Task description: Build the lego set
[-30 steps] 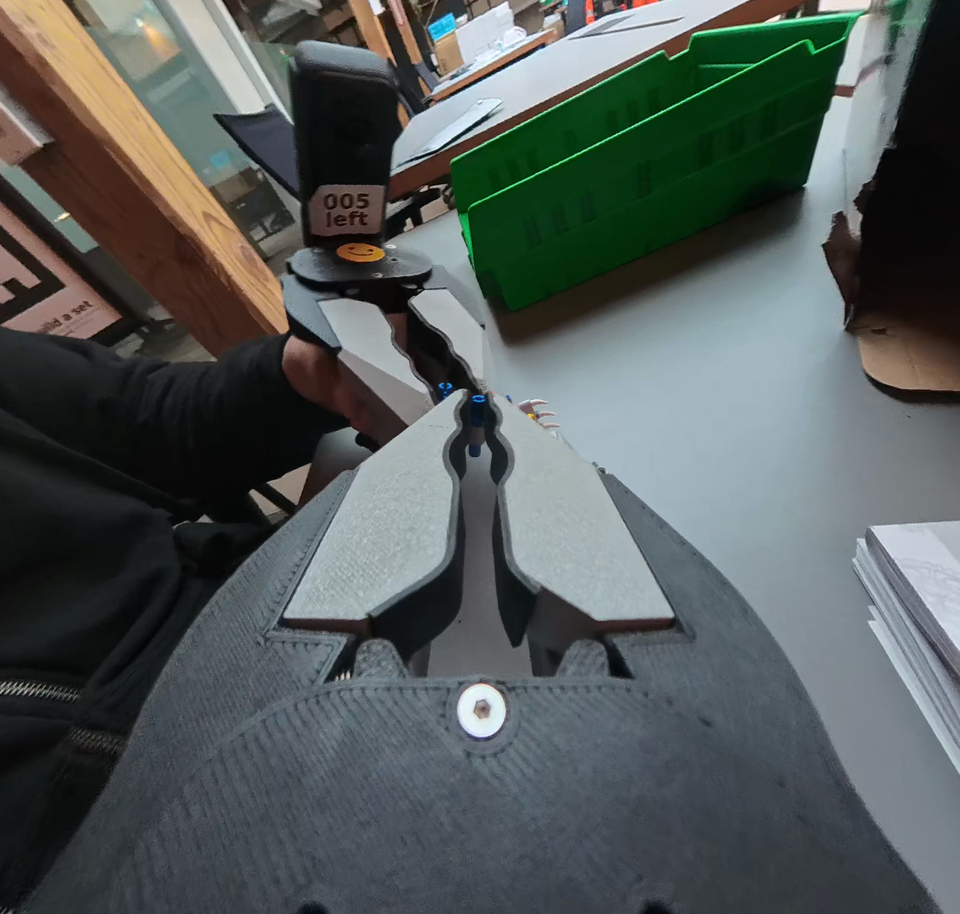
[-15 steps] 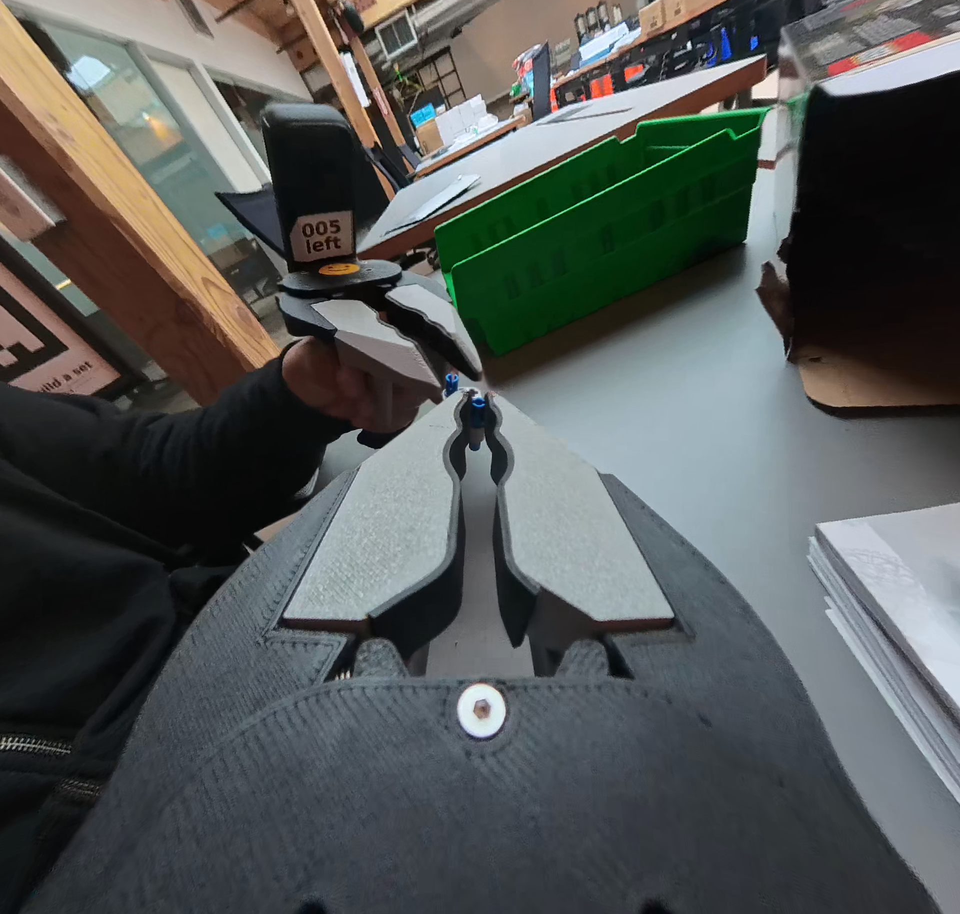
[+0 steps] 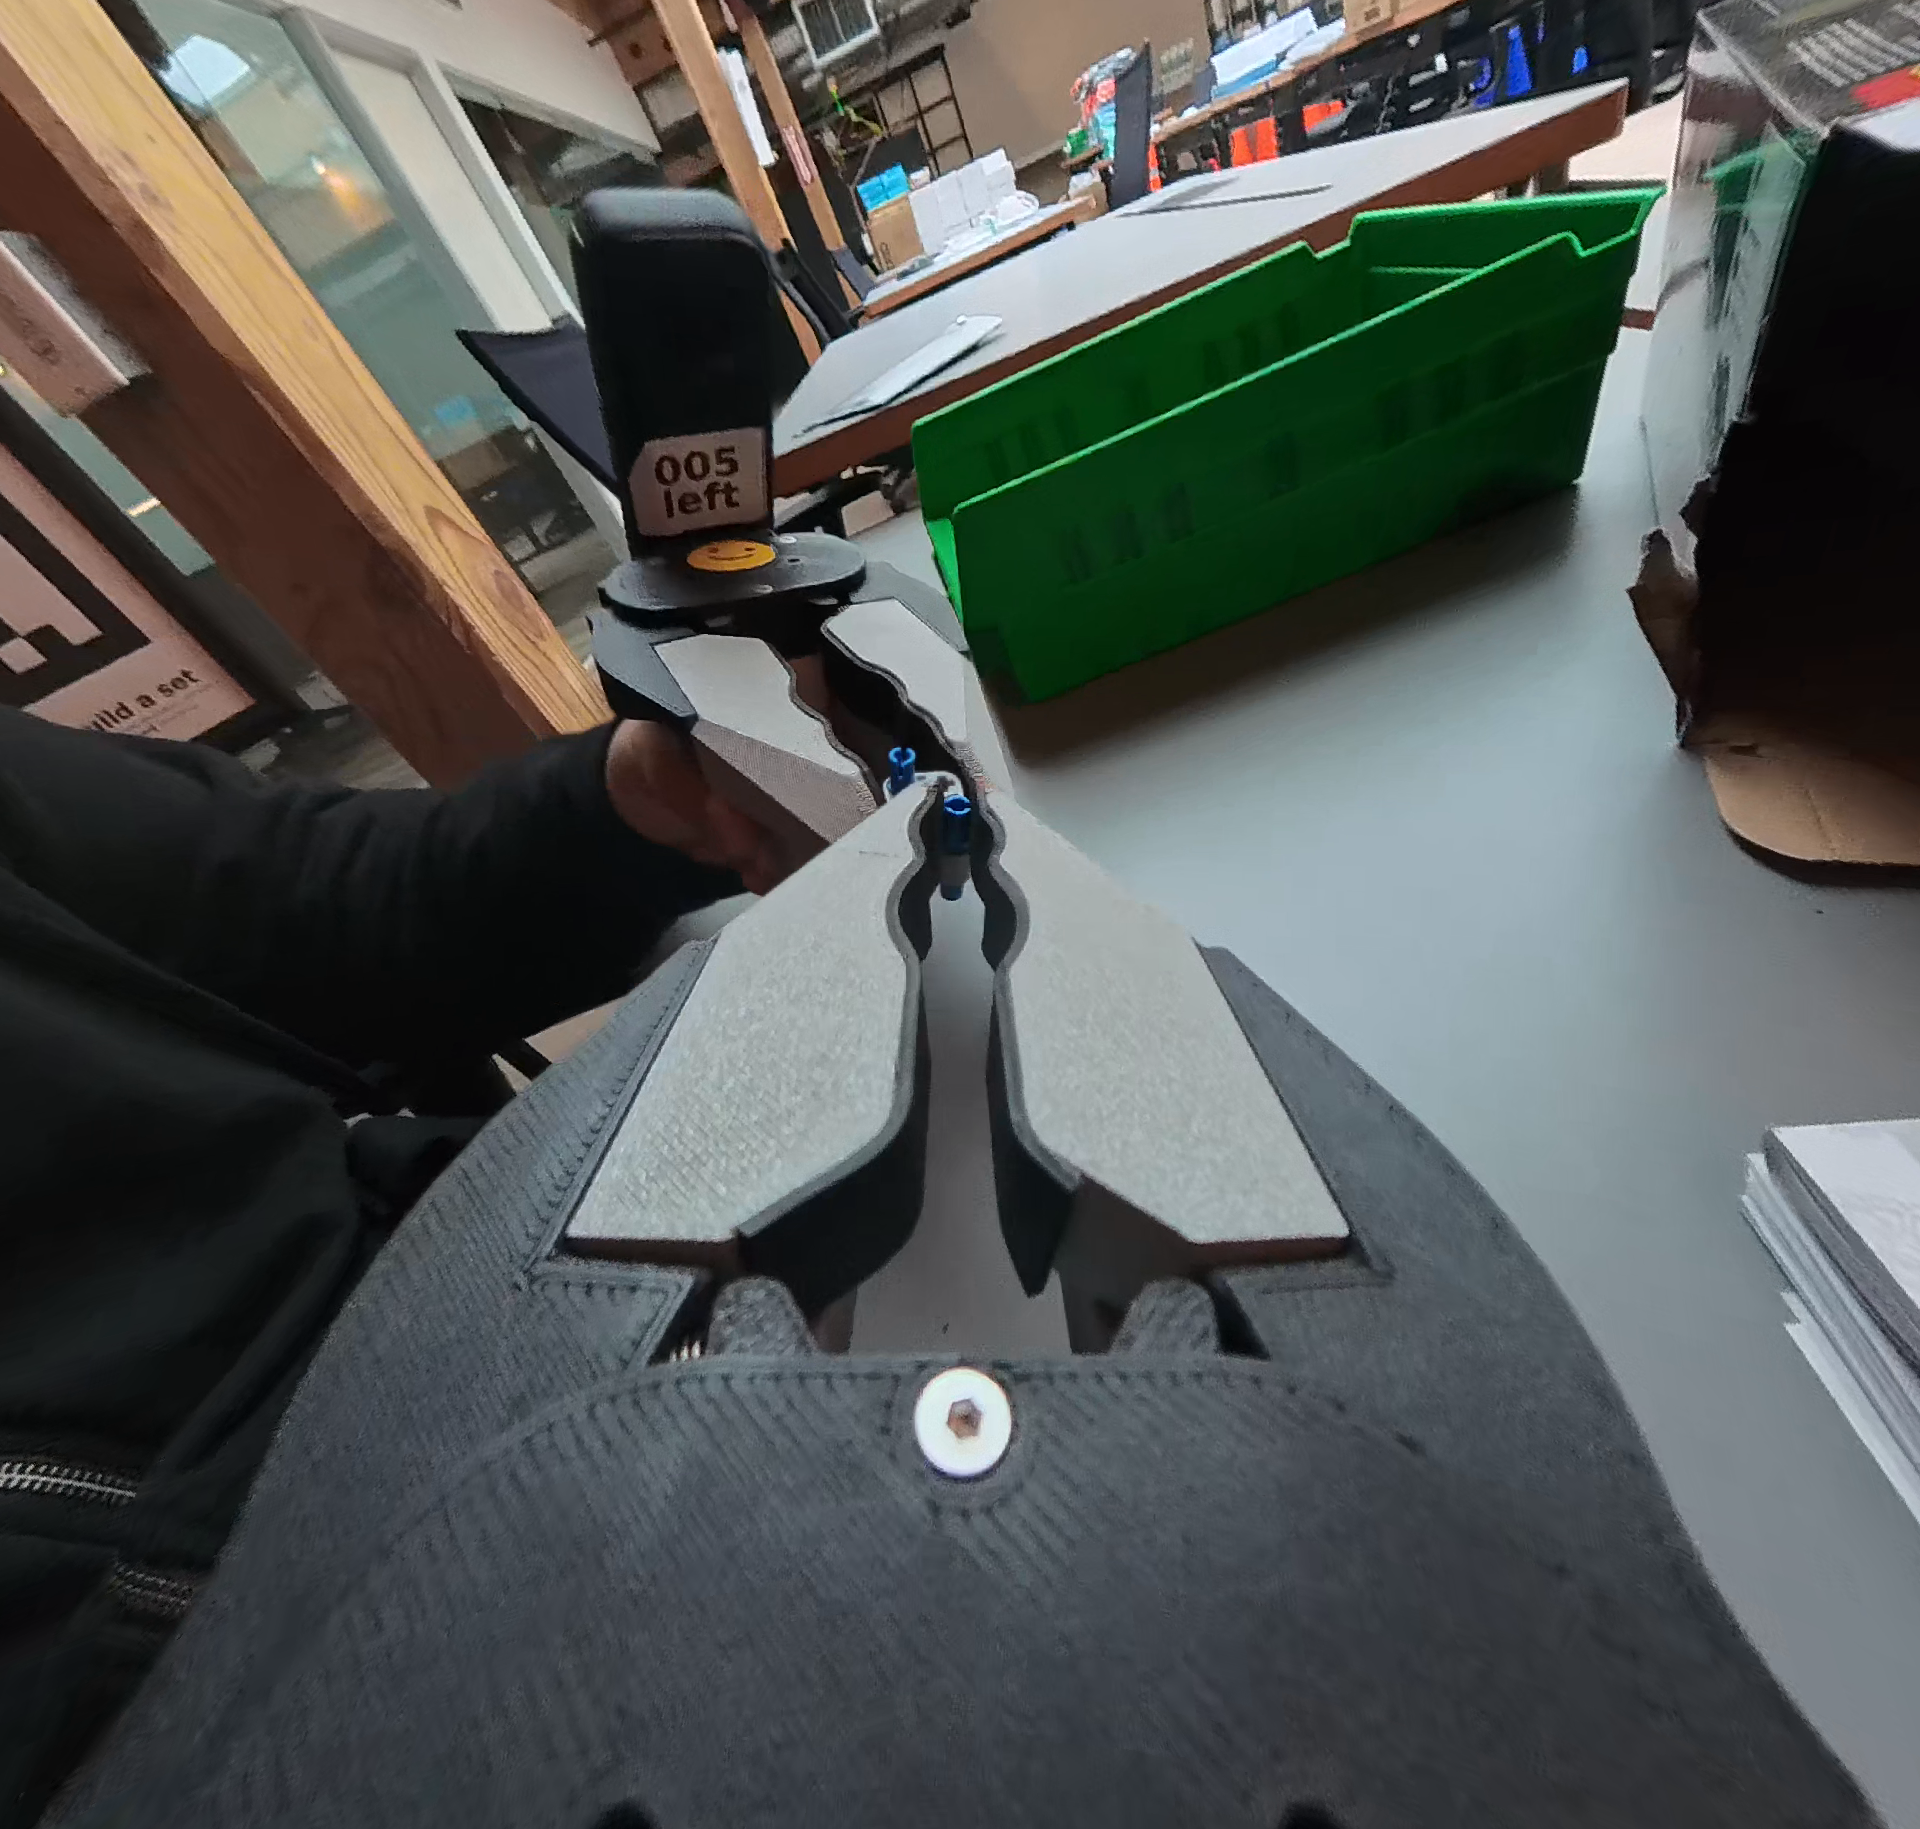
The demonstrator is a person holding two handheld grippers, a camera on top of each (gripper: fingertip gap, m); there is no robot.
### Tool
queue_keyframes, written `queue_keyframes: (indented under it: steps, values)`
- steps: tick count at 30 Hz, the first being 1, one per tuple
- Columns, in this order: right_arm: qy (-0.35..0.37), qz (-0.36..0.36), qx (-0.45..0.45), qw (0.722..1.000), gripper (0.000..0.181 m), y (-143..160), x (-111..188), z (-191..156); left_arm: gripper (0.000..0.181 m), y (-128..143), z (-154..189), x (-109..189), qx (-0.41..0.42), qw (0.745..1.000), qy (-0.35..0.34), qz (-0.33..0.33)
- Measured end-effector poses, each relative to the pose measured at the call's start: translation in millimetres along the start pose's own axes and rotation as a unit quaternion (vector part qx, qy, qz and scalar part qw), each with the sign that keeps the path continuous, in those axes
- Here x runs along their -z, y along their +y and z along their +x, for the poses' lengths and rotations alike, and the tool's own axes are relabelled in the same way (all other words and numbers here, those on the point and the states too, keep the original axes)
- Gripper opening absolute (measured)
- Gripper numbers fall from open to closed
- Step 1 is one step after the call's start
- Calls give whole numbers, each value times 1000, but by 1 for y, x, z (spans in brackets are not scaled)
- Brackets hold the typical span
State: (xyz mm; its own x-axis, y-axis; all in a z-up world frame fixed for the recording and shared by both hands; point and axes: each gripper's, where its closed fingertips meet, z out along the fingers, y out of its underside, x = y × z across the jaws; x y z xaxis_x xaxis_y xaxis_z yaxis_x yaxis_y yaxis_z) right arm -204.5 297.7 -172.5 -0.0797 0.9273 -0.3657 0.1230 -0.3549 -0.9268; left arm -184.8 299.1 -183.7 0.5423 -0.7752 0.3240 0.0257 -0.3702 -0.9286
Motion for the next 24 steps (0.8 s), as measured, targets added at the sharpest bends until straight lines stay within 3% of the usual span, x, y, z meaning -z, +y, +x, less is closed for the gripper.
queue_keyframes:
  steps: [4,10,15,24]
  values:
    - [-51,12,-37,998,1,-3,3,-8,15,-3,6,2,2,1000,22,5]
    - [-91,48,-21,994,0,-18,15,-19,15,-18,5,14,101,991,75,51]
    - [-76,37,-20,996,10,-14,11,-14,15,-16,15,13,114,987,105,39]
    - [-93,14,-17,995,2,-7,8,-21,15,-13,19,9,141,981,126,36]
